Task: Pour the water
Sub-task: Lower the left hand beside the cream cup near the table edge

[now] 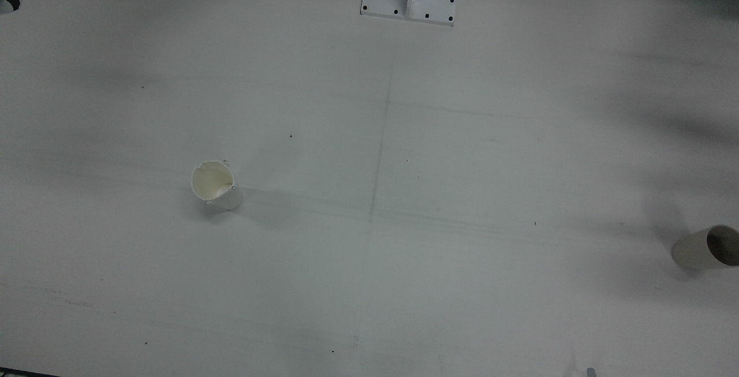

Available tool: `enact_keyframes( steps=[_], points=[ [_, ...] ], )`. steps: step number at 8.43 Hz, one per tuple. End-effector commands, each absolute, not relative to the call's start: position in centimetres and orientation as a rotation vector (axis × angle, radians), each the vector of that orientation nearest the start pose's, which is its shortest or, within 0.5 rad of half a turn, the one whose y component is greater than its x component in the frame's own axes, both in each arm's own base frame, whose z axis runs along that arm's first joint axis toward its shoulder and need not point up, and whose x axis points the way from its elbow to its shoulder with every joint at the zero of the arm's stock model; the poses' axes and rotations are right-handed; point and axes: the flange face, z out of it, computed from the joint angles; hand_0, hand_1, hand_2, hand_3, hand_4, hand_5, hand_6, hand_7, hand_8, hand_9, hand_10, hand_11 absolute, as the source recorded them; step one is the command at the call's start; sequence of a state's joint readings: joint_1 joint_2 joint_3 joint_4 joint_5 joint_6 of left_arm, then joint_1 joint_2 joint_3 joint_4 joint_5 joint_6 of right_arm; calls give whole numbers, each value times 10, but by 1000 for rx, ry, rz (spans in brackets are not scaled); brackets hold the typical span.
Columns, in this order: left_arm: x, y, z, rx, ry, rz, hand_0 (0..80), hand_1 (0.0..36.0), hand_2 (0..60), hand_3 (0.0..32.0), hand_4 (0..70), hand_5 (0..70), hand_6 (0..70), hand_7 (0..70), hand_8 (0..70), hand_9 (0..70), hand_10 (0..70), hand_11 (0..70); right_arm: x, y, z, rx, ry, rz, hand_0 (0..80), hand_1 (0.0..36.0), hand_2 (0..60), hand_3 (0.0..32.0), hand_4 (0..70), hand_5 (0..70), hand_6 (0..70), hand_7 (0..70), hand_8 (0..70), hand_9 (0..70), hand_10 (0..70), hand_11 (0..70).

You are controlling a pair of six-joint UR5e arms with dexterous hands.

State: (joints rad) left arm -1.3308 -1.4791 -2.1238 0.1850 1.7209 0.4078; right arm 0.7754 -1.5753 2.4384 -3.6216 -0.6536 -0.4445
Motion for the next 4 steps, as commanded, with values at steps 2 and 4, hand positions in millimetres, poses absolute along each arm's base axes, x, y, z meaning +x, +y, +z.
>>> enact_keyframes(
  steps=[2, 4],
  points=[
    [-13, -450, 477, 67, 2185, -1491, 487, 0, 491, 0, 700, 700, 700, 700, 700, 700, 700, 700, -92, -391, 355, -361, 2421, -1943, 800, 254, 600, 0, 700, 700, 700, 700, 700, 700, 700, 700],
    [-12, -452, 480, 68, 2207, -1456, 82, 0, 380, 0, 700, 700, 700, 700, 700, 700, 700, 700, -81, -393, 355, -385, 2402, -1929, 786, 127, 218, 0, 700, 700, 700, 700, 700, 700, 700, 700]
  ],
)
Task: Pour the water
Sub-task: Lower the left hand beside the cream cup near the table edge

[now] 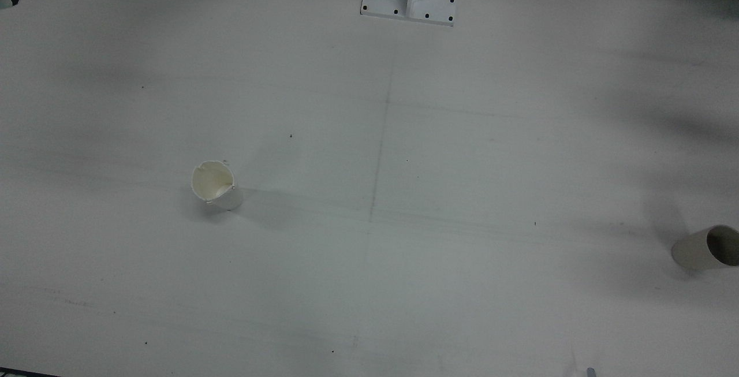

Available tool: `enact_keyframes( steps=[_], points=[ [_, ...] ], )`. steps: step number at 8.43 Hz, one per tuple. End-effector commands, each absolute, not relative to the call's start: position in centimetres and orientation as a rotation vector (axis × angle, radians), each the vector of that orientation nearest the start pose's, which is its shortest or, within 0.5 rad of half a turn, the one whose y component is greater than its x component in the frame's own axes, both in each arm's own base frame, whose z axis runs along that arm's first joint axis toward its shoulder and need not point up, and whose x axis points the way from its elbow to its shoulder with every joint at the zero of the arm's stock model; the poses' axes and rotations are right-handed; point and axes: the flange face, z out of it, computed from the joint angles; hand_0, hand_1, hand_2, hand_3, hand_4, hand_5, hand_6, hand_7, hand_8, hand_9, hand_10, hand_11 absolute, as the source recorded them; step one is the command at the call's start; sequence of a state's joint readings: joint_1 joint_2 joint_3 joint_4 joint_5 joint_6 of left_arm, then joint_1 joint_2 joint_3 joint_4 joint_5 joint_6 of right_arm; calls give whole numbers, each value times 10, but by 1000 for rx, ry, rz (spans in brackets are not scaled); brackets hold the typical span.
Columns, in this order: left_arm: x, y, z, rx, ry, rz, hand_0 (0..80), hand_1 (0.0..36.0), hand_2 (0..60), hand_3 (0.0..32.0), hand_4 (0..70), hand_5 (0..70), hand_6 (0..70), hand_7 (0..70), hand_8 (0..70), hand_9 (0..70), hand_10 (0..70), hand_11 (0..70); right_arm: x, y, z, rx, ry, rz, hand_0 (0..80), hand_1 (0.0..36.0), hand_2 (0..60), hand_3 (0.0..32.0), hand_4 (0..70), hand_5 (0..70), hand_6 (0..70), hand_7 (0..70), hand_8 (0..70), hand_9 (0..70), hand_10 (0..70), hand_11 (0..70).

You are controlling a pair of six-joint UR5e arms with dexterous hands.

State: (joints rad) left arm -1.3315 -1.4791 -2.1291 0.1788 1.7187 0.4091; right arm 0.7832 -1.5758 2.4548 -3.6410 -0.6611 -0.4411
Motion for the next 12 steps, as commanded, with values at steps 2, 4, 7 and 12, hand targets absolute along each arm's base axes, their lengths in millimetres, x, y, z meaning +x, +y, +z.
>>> enact_keyframes(
  steps=[2, 4, 7, 12],
  points=[
    [-12, -452, 487, 64, 2200, -1449, 152, 0, 144, 0, 291, 414, 405, 461, 374, 433, 318, 443, -74, -396, 358, -420, 2402, -1937, 473, 0, 0, 0, 243, 700, 700, 700, 686, 700, 502, 700],
    [-47, -428, 521, 150, 2189, -1518, 407, 53, 0, 60, 15, 0, 68, 30, 89, 92, 79, 121, -104, -403, 372, -459, 2441, -2014, 539, 163, 0, 0, 5, 2, 8, 0, 0, 0, 0, 11],
    [-79, -399, 600, 238, 2172, -1632, 449, 83, 0, 12, 3, 0, 29, 3, 37, 55, 46, 78, -97, -407, 365, -486, 2432, -1988, 537, 176, 0, 0, 0, 0, 0, 0, 0, 0, 0, 5],
    [-59, -383, 756, 311, 2095, -1560, 467, 107, 0, 10, 0, 0, 24, 15, 36, 65, 30, 57, -107, -409, 359, -548, 2462, -2000, 525, 166, 0, 0, 0, 0, 0, 0, 0, 0, 0, 0]
  ],
)
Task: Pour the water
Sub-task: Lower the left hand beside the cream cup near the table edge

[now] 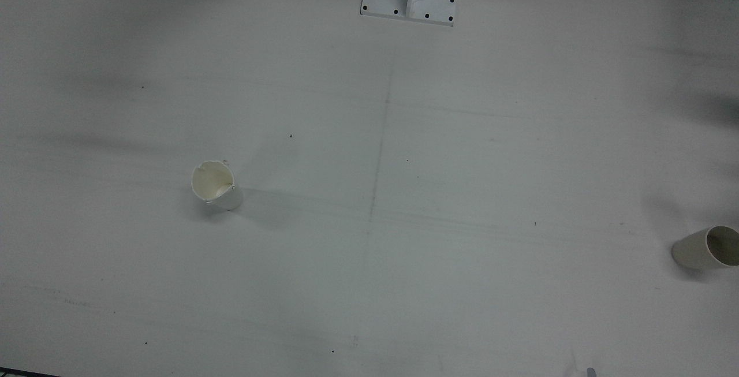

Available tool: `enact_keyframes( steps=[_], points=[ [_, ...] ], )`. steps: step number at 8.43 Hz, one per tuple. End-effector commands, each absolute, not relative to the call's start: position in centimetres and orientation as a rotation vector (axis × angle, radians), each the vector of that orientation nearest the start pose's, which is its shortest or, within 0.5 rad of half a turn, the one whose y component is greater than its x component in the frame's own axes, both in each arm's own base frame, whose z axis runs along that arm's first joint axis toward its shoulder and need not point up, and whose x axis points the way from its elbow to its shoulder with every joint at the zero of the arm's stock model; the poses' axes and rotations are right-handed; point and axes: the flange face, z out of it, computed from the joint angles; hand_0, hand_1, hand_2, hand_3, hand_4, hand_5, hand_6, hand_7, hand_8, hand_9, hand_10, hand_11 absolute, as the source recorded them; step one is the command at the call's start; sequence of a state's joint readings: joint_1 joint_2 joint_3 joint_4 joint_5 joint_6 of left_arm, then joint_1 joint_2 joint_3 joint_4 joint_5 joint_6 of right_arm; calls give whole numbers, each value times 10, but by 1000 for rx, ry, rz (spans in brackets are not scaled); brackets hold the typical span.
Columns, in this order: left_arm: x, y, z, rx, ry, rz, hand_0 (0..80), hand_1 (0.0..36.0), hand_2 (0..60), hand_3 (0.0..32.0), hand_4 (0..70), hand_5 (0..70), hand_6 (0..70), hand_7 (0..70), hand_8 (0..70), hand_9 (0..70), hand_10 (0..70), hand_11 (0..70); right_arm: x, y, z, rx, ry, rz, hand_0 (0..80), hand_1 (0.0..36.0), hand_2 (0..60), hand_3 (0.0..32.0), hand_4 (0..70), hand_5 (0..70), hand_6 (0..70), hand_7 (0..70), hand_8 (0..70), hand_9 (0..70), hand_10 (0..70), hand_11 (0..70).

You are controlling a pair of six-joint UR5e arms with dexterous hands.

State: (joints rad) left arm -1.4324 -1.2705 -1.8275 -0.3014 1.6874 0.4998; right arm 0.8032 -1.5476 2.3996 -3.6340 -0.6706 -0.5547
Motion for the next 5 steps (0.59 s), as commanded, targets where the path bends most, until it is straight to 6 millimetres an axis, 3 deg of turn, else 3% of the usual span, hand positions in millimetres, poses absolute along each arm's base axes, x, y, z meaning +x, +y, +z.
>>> enact_keyframes(
  steps=[1, 2, 3, 4, 5],
  points=[
    [-56, -377, 777, 313, 2072, -1559, 465, 104, 0, 18, 2, 0, 25, 19, 34, 63, 29, 56, -107, -410, 357, -580, 2469, -2002, 526, 169, 0, 0, 0, 0, 0, 0, 0, 0, 0, 0],
    [-38, -383, 774, 303, 2064, -1503, 467, 104, 0, 38, 2, 0, 25, 22, 32, 59, 29, 55, -113, -410, 358, -573, 2478, -2010, 526, 170, 0, 0, 0, 0, 0, 0, 0, 0, 0, 0],
    [-22, -392, 770, 302, 2070, -1478, 470, 108, 0, 36, 6, 0, 28, 26, 31, 59, 29, 56, -113, -410, 357, -570, 2478, -2008, 524, 169, 0, 0, 0, 0, 0, 0, 0, 0, 0, 0],
    [6, -406, 771, 286, 2069, -1457, 481, 116, 0, 40, 12, 0, 32, 32, 33, 58, 29, 58, -112, -410, 358, -571, 2478, -2009, 523, 167, 0, 0, 0, 0, 0, 0, 0, 0, 0, 1],
    [49, -429, 783, 226, 2066, -1431, 495, 127, 0, 48, 15, 0, 31, 33, 32, 57, 26, 55, -113, -410, 358, -569, 2478, -2010, 516, 160, 0, 0, 0, 0, 0, 0, 0, 0, 0, 0]
  ],
)
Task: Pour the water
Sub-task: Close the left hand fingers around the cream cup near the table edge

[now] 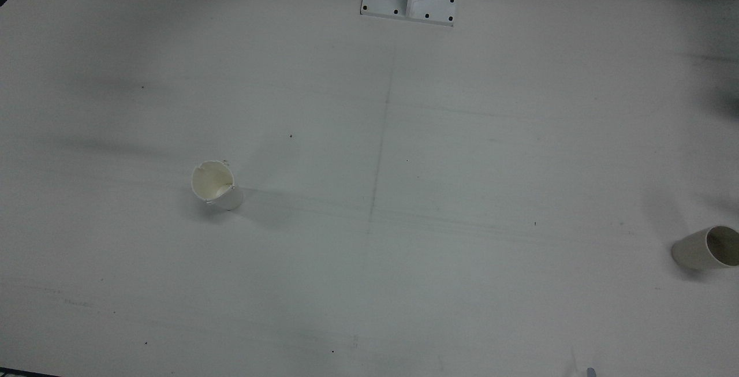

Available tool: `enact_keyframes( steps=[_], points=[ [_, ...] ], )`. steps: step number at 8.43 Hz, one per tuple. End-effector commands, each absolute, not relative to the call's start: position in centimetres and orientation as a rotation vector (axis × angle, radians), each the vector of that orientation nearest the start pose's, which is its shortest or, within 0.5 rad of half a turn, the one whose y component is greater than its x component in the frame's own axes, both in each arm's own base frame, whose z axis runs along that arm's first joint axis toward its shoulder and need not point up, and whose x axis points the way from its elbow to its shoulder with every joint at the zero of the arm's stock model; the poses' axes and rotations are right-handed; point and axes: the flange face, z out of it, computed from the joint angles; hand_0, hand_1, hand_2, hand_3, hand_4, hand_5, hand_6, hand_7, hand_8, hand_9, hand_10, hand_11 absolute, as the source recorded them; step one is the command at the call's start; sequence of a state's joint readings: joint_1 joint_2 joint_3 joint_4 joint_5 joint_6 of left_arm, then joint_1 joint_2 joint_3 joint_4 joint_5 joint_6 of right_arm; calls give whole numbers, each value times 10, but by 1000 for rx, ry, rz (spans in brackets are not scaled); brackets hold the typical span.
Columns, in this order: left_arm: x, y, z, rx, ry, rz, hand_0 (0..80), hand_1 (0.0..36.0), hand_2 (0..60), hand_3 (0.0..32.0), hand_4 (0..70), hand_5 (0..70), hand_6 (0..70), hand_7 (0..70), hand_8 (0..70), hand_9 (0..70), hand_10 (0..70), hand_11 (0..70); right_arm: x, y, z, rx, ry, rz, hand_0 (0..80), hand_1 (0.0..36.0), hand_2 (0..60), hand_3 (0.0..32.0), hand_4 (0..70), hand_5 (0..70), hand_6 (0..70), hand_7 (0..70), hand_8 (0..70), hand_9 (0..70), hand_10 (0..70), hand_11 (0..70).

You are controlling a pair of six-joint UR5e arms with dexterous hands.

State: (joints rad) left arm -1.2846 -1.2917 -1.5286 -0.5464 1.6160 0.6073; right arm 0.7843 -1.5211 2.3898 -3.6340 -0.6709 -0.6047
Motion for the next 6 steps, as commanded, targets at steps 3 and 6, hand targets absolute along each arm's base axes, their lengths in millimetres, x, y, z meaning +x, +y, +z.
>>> enact_keyframes(
  steps=[3, 6],
  points=[
    [78, -440, 816, 197, 2041, -1451, 483, 125, 0, 52, 2, 0, 29, 32, 29, 53, 25, 51, -115, -409, 358, -566, 2482, -2013, 512, 155, 0, 0, 0, 0, 0, 0, 0, 0, 0, 0],
    [107, -472, 802, 193, 2074, -1422, 499, 138, 0, 68, 0, 0, 21, 26, 28, 49, 15, 39, -115, -410, 359, -568, 2482, -2016, 503, 146, 0, 0, 26, 11, 5, 0, 0, 0, 0, 4]
  ],
)
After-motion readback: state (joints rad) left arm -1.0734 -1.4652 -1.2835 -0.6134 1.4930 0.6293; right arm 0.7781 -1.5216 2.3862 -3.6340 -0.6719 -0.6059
